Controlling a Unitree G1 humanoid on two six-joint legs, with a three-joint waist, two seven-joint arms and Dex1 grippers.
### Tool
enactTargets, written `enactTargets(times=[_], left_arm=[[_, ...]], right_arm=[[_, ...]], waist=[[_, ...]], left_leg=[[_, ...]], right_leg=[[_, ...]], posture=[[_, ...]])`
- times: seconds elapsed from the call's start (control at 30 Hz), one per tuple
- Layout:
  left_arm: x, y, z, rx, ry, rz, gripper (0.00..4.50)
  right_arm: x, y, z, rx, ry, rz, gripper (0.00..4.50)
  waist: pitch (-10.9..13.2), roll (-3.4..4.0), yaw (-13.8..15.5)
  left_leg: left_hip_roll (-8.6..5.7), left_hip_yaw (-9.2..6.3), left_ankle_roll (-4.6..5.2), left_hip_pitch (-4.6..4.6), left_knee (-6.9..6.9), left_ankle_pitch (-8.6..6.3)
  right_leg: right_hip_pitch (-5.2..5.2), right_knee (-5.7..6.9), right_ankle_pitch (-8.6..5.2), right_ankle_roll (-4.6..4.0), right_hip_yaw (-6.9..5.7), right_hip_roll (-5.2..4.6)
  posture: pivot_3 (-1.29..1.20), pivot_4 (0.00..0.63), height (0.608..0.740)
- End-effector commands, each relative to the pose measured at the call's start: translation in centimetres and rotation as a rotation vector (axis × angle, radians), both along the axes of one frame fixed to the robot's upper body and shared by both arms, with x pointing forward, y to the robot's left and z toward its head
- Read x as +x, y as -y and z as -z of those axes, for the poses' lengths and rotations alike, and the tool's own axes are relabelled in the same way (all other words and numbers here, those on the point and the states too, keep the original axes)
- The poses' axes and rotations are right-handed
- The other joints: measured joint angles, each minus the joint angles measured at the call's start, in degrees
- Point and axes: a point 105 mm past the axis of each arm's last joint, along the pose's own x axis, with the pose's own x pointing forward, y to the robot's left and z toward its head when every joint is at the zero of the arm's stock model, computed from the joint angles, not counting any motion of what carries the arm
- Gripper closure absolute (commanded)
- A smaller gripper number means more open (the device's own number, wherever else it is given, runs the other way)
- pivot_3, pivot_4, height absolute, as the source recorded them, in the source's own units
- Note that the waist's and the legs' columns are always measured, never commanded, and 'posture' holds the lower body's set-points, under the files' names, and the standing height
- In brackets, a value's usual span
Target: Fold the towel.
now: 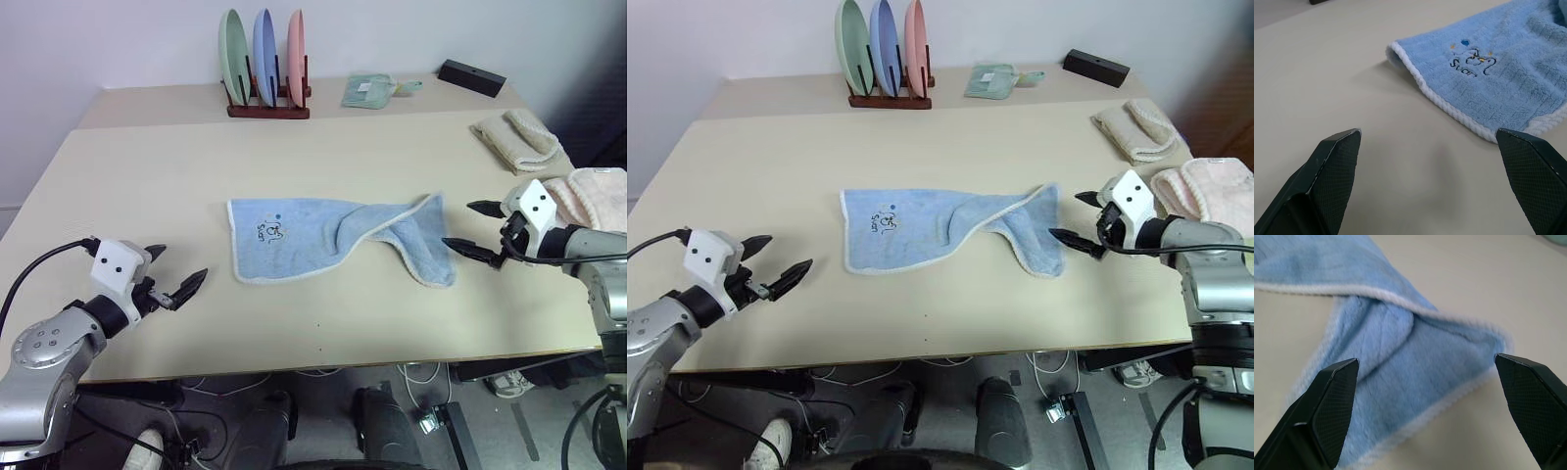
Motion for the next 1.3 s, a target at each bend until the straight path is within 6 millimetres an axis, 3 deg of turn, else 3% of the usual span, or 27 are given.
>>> enactTargets(times=[0.03,0.3,0.43,0.57,0.63,0.8,1.2,1.3], left_arm=[[0.0,0.5,-1.4,0.018,0.049,0.017,0.02],[-0.1,1.8,-1.8,-0.027,0.059,0.059,0.02],[-0.6,5.0,-1.3,-0.039,0.005,0.204,0.02],[-1.2,9.6,-0.1,0.072,-0.031,0.419,0.02],[-0.9,10.1,0.8,0.148,-0.03,0.446,0.02],[1.0,10.0,1.8,0.239,-0.031,0.429,0.02],[4.5,6.9,4.8,0.369,-0.084,0.358,0.02],[5.7,7.1,4.7,0.347,-0.057,0.344,0.79]], right_arm=[[0.0,-0.9,-1.3,0.014,0.05,-0.021,0.0],[0.0,-2.4,-1.4,0.025,0.072,-0.036,0.0],[0.0,-3.3,-1.2,0.04,0.081,-0.036,0.0],[-0.7,-5.0,-1.0,0.154,0.013,-0.088,0.0],[-1.0,-5.6,-0.8,0.166,0.004,-0.094,0.0],[-1.3,-5.7,-1.0,0.169,0.031,-0.064,0.0],[-0.6,-6.6,-0.3,0.181,0.058,-0.071,0.0],[-0.5,-6.7,0.2,0.182,0.059,-0.077,0.0]], waist=[[0.0,0.0,0.02],[0.0,0.0,0.01],[0.0,-0.01,0.11],[0.01,-0.01,0.19],[0.0,-0.01,0.17],[0.0,-0.01,0.13],[0.0,0.0,0.04],[-0.01,0.0,0.12]], left_leg=[[0.0,0.01,0.01,0.0,0.0,0.0],[0.01,0.07,0.02,0.01,0.01,-0.01],[0.0,0.08,0.03,0.0,0.03,-0.02],[0.0,0.16,0.06,0.0,0.04,-0.03],[0.0,0.17,0.06,0.0,0.06,-0.03],[0.02,0.21,0.08,0.02,0.03,-0.05],[0.02,0.23,0.1,0.03,0.07,-0.06],[0.01,0.22,0.1,0.04,0.08,-0.05]], right_leg=[[0.0,0.0,0.0,0.0,0.01,0.0],[-0.01,0.0,0.01,0.02,0.06,0.0],[-0.01,0.0,0.02,0.04,0.08,0.01],[-0.02,-0.01,0.04,0.07,0.15,0.0],[-0.01,-0.01,0.05,0.07,0.16,0.02],[-0.04,-0.01,0.05,0.08,0.19,0.03],[-0.04,-0.01,0.15,0.25,0.21,0.04],[-0.03,0.0,0.17,0.29,0.21,0.04]], posture=[[0.0,0.15,0.738],[0.0,0.15,0.738],[0.0,0.15,0.738],[0.0,0.15,0.738],[0.0,0.15,0.738],[0.0,0.15,0.738],[0.0,0.15,0.738],[0.0,0.15,0.738]])
